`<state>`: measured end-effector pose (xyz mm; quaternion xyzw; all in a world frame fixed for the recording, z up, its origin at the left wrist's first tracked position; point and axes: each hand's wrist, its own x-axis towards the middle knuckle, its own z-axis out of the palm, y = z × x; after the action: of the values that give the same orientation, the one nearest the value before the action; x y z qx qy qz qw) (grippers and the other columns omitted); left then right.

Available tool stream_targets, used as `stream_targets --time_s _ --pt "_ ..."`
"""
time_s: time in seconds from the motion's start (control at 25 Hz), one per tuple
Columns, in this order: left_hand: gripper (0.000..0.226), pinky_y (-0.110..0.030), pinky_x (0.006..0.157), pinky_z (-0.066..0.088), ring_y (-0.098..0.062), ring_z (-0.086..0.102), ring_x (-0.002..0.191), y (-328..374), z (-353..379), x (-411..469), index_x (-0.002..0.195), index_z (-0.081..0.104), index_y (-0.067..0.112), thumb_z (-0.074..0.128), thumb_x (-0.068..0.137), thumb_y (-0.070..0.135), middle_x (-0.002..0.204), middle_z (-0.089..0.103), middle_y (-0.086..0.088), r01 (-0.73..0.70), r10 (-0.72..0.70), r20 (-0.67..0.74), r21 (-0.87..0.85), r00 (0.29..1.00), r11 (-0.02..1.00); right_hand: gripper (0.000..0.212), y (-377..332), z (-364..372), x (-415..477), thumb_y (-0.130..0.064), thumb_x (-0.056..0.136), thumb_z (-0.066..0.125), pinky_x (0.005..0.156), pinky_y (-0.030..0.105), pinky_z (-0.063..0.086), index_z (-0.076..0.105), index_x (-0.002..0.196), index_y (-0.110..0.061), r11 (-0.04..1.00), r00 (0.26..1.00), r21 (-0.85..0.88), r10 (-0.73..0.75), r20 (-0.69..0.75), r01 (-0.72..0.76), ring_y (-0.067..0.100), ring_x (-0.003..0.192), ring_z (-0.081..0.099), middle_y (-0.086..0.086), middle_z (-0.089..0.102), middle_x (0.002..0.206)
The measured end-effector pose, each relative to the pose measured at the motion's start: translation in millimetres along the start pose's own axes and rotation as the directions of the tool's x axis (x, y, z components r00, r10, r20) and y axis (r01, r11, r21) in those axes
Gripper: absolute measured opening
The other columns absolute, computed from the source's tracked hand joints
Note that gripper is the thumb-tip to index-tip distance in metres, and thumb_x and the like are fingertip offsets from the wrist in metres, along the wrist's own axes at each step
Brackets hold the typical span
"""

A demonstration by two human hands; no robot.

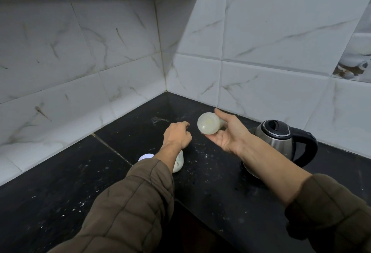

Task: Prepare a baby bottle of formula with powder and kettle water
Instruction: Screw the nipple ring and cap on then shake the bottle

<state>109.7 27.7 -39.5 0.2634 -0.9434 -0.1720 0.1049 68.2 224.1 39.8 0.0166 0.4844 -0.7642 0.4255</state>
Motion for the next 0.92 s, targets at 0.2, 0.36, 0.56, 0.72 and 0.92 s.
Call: stream_targets --time_s 0.2,0.36,0.56,0.72,0.92 --pt "0.036 -0.043 0.089 0.053 -0.030 0.063 0.114 5.7 0.5 -0.1 0.129 0.066 0.020 0.056 0.094 0.022 0.122 0.072 -0.007 -0.017 0.016 0.014 0.021 1.000 1.000 0.057 -0.1 4.0 -9.3 -0.040 0.088 0.077 0.056 0.035 0.065 0.061 0.130 -0.005 0.979 0.984 -0.201 0.020 0.180 0.017 0.028 0.076 0.077 0.015 0.076 0.097" --pt "0.049 -0.044 0.101 0.053 -0.028 0.059 0.126 2.5 -0.6 -2.7 0.143 0.061 0.023 0.053 0.096 0.017 0.135 0.068 -0.004 -0.011 0.011 0.005 -0.002 1.000 1.000 0.046 -2.5 2.8 0.0 -0.028 0.091 0.079 0.069 0.048 0.066 0.058 0.122 -0.001 0.996 0.997 0.084 -0.027 -0.074 0.034 0.036 0.077 0.079 0.024 0.075 0.100" --pt "0.037 -0.043 0.091 0.053 -0.028 0.063 0.115 -0.6 3.9 -0.2 0.132 0.066 0.023 0.057 0.096 0.024 0.124 0.071 -0.005 -0.005 0.005 0.019 0.014 1.000 1.000 0.054 0.5 4.3 -12.0 -0.040 0.087 0.078 0.063 0.037 0.067 0.063 0.125 -0.005 0.968 0.989 -0.249 0.031 0.142 0.005 0.028 0.079 0.077 0.016 0.077 0.099" --pt "0.045 -0.043 0.100 0.053 -0.027 0.059 0.123 -0.8 2.5 -2.6 0.141 0.062 0.023 0.055 0.097 0.019 0.133 0.068 -0.005 -0.007 0.007 0.014 -0.004 1.000 1.000 0.032 -2.0 5.1 -9.6 -0.027 0.094 0.076 0.082 0.049 0.065 0.059 0.108 -0.004 0.997 0.996 0.066 -0.036 -0.084 0.042 0.036 0.086 0.076 0.024 0.073 0.101" --pt "0.037 -0.043 0.091 0.054 -0.027 0.064 0.113 -1.2 2.8 1.0 0.132 0.067 0.025 0.057 0.096 0.026 0.124 0.072 -0.004 -0.005 0.005 0.004 0.007 1.000 1.000 0.046 0.3 6.7 -13.5 -0.035 0.093 0.075 0.058 0.037 0.065 0.062 0.126 -0.005 0.969 0.998 -0.248 0.008 0.057 0.006 0.028 0.076 0.080 0.019 0.078 0.101"
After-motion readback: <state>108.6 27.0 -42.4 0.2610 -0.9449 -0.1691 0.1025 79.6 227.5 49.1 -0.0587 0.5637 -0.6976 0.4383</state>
